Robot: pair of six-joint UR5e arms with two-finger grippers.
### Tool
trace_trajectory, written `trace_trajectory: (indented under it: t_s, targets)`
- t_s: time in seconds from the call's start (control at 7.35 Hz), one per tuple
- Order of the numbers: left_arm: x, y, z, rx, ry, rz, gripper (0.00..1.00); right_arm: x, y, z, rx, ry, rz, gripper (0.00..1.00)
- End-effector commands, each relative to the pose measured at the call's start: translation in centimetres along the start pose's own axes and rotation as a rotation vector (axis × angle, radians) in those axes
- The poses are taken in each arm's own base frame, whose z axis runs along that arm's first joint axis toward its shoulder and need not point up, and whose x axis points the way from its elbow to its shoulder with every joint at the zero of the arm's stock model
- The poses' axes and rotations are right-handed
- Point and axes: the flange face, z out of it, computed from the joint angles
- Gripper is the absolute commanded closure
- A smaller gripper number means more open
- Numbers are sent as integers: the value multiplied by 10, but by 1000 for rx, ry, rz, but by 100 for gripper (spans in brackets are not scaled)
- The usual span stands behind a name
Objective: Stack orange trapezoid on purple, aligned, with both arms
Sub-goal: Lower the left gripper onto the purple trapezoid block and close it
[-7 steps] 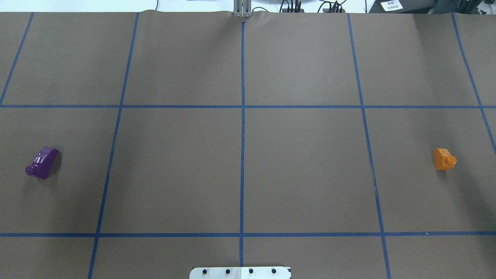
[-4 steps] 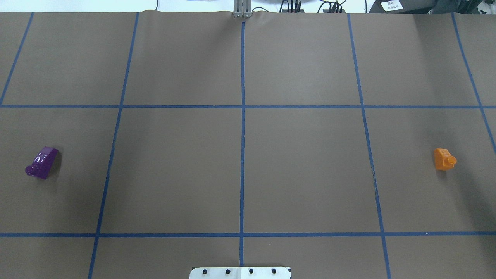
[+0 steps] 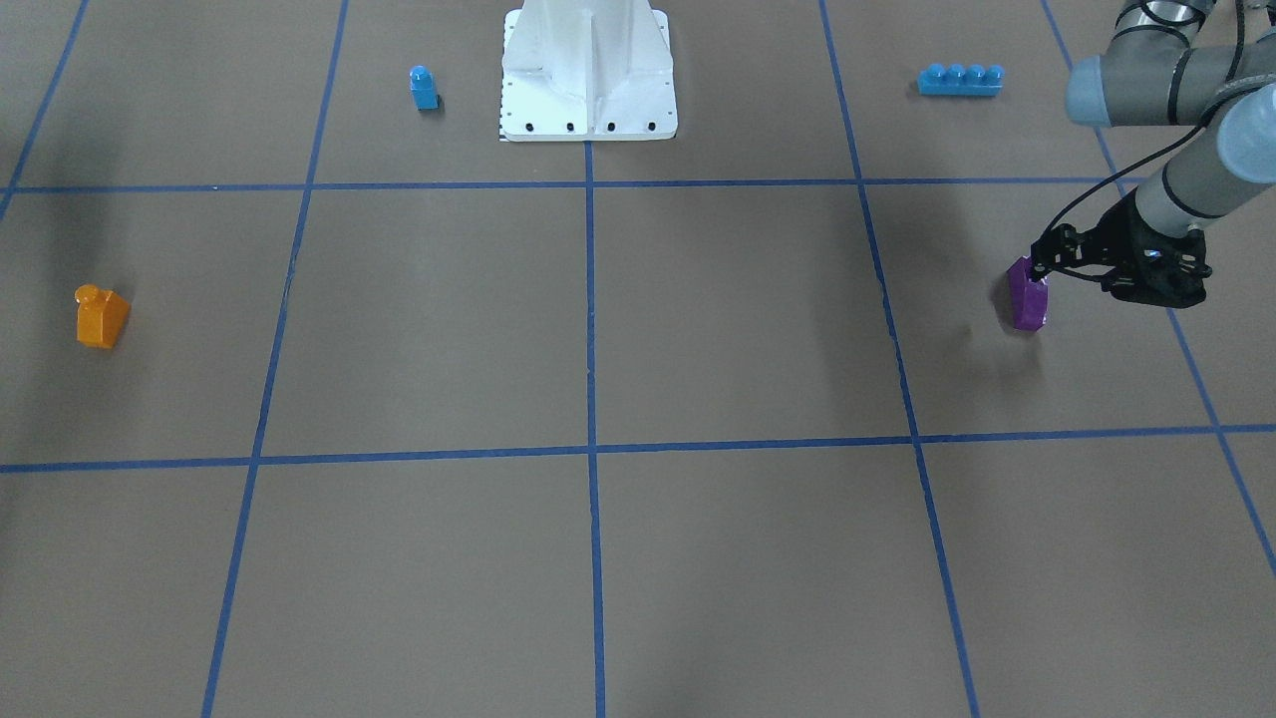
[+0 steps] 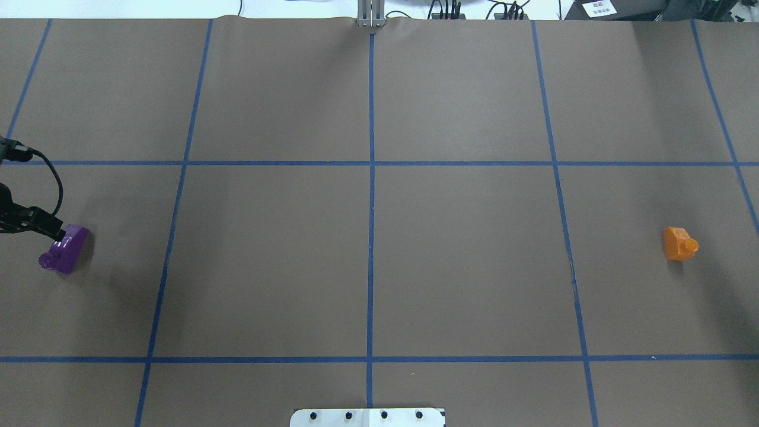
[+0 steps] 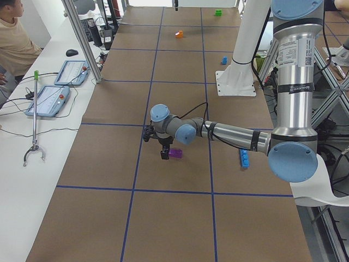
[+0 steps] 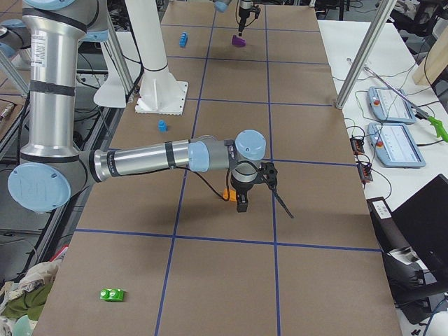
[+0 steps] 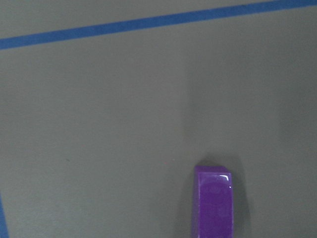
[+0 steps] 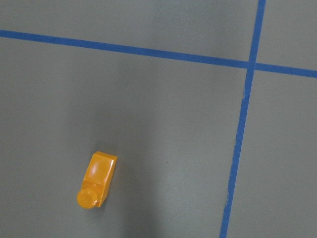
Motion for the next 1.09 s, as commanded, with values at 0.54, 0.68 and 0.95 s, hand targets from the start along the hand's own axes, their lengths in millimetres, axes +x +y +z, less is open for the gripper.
trace_trajectory:
  t_s: [0.54, 0.68, 0.95]
  targets:
    - [17, 14, 43, -76, -23, 33, 100, -6, -2, 0, -2, -31, -7, 0]
    - [34, 9, 31, -63, 8, 9, 100, -6, -1, -1, 1, -29, -16, 0]
    - [89, -22, -2, -41, 58, -24, 100, -7, -1, -2, 4, -33, -17, 0]
